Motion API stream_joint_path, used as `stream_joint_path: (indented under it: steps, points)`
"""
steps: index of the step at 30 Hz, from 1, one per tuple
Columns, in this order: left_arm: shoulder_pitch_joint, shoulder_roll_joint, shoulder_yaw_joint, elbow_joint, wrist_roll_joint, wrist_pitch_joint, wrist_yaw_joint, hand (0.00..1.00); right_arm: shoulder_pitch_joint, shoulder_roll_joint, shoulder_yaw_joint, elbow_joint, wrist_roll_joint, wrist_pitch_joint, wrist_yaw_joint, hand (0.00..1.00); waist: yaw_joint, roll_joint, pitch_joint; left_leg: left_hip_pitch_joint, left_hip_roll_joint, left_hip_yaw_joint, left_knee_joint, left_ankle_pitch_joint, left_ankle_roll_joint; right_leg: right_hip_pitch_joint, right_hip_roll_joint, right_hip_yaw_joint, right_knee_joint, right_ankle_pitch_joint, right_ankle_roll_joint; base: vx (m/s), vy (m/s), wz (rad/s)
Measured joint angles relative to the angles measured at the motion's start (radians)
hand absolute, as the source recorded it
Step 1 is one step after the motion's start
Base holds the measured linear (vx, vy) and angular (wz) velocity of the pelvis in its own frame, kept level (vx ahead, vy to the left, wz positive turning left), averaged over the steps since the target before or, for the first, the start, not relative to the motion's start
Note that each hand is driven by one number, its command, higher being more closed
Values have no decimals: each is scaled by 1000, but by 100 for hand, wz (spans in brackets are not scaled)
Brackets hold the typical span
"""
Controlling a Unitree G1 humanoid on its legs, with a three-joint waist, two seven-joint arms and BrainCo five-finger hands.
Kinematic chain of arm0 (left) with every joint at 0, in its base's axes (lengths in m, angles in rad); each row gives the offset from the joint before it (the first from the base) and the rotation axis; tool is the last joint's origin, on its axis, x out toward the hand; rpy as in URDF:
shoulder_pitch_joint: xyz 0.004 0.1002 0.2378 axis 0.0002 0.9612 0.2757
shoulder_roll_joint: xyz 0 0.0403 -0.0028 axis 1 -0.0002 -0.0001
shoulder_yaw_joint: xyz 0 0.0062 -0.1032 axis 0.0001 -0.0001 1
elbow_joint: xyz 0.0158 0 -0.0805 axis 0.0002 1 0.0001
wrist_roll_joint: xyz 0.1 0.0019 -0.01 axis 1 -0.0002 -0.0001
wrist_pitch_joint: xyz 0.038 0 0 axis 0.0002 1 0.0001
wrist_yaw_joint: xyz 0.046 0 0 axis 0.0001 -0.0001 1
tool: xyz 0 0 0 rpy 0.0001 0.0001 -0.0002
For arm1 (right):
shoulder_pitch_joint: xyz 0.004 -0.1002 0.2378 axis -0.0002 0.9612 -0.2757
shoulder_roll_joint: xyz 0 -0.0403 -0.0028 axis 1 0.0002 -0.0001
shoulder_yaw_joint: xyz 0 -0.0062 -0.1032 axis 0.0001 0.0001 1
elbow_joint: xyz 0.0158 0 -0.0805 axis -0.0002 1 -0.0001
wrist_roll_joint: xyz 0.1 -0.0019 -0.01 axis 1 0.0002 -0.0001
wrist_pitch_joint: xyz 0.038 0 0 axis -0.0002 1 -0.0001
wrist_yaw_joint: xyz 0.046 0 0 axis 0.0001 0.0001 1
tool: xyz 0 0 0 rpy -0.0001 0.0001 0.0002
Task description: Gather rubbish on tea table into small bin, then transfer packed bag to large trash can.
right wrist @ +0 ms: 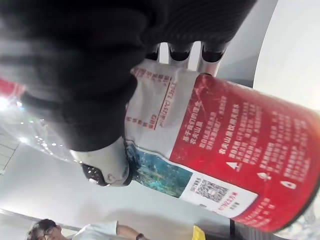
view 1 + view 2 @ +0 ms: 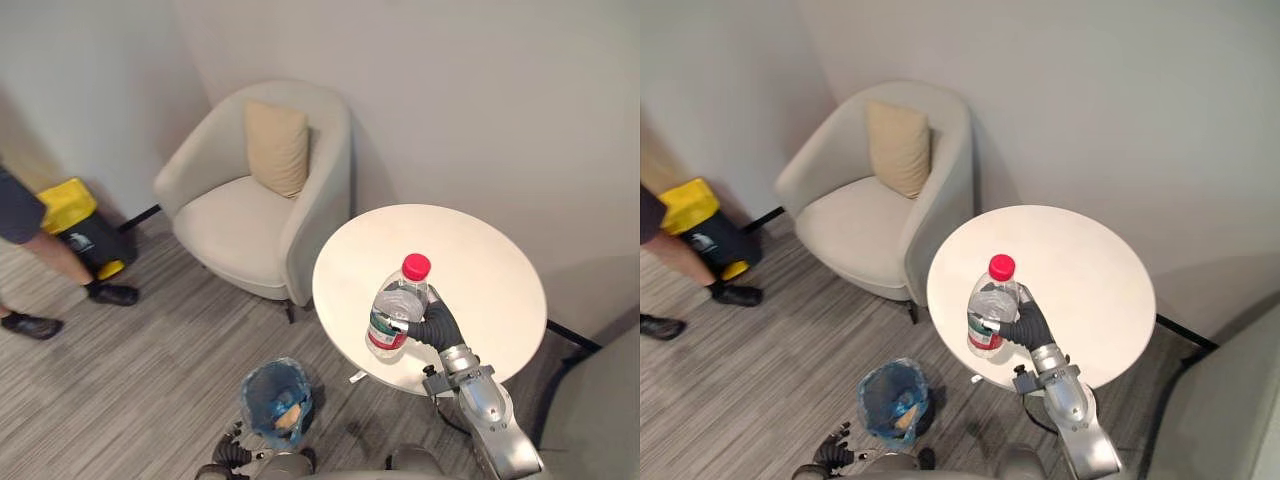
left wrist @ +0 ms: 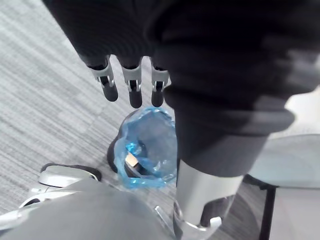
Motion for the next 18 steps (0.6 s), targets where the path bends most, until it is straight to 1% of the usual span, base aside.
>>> stream_joint_path:
  steps: [1, 2, 3, 4, 5, 6, 7, 8, 9, 10, 11, 12, 13, 15, 16, 18]
  points:
    - [0, -5, -1, 0, 0, 0, 0, 0, -11, -1, -8, 9, 1, 0, -6, 100, -2, 15, -3, -15, 13, -8, -17, 26, -1, -2, 3, -28, -17, 11, -14, -127, -122, 104]
    - [-2, -11, 0, -14, -1, 0, 1, 0, -14, 4, -12, 25, 2, 0, -19, 100, -4, 16, 4, -53, 26, 54, -37, 109, 31, 6, 9, -75, -61, 25, -42, -102, -105, 117]
    - [-4, -5, 0, -21, -2, 0, 1, 0, -14, 7, -16, 35, 3, 0, -20, 100, -8, 7, 10, -57, 29, 119, -52, 153, 55, 12, 1, -82, -81, 41, -62, -129, -54, 143]
    - [-9, 1, 0, -36, -6, 0, 0, 0, -11, 22, -35, 47, 2, 6, -21, 100, -11, -5, 25, -59, 35, 272, -93, 206, 101, 29, -15, -125, -131, 86, -90, -107, -19, 106]
    - [-13, 4, 0, -41, -6, 0, -2, 0, -10, 25, -49, 49, 2, 8, -22, 100, -11, -2, 31, -72, 49, 358, -41, 170, 112, 36, -21, -164, -143, 102, -89, -180, -40, 130]
    - [-13, 10, 0, -41, -2, 2, -3, 0, -7, 39, -80, 58, 2, 13, -32, 100, -18, -6, 37, -90, 71, 475, 79, 75, 140, 44, -35, -222, -148, 106, -91, -202, -29, 133]
    - [-12, 16, -1, -41, 3, 2, -4, 0, -7, 56, -104, 73, 2, 14, -42, 100, -29, -13, 40, -75, 74, 524, 159, 22, 140, 54, -61, -264, -154, 105, -92, -208, -13, 128]
    - [-11, 16, -1, -41, 3, 2, -3, 0, -5, 64, -120, 79, 2, 14, -43, 100, -29, -16, 41, -58, 77, 541, 187, -1, 133, 60, -74, -276, -161, 108, -89, -201, 37, 104]
    - [-6, 12, -1, -44, 4, 2, -3, 0, -4, 66, -141, 80, 2, 15, -52, 100, -31, -13, 40, -17, 92, 562, 223, -42, 99, 73, -93, -298, -179, 121, -81, -135, 97, 66]
    - [5, 6, -1, -48, 5, 2, -4, 0, -5, 66, -157, 80, 2, 15, -61, 100, -30, -3, 35, 35, 104, 566, 210, -74, 57, 78, -101, -307, -194, 137, -67, -108, 129, 53]
    - [6, 0, -1, -47, 5, 2, -4, 0, -5, 65, -162, 79, 2, 15, -64, 100, -29, 6, 34, 61, 108, 561, 164, -84, 43, 79, -99, -309, -200, 148, -53, -94, 190, 41]
    - [6, -17, -2, -43, 13, 3, -4, 0, -4, 73, -182, 84, 1, 20, -69, 100, -32, 27, 25, 104, 89, 564, 21, -85, 77, 98, -84, -320, -259, 191, -11, -74, 144, 30]
    - [5, -11, -3, -45, 20, 3, -4, 0, -1, 83, -185, 84, 0, 24, -71, 100, -31, 20, 25, 112, 79, 561, -11, -67, 77, 112, -82, -320, -293, 210, -3, -70, 121, 37]
    - [4, -4, -11, -44, 43, 3, -4, 0, 0, 96, -185, 83, 0, 24, -67, 100, -32, 9, 22, 139, 43, 538, -78, -26, 99, 156, -83, -308, -387, 255, 8, -39, 86, 38]
    - [4, -7, -11, -44, 44, 3, -4, 0, 1, 96, -185, 83, 0, 24, -68, 100, -32, 9, 21, 143, 29, 531, -90, -16, 109, 180, -84, -292, -418, 279, 10, -61, 103, 33]
    - [7, -6, -10, -44, 45, 3, -3, 0, -1, 102, -185, 83, 0, 24, -66, 100, -28, 12, 19, 153, 18, 526, -95, -15, 110, 205, -85, -280, -451, 300, 17, -60, 90, 15]
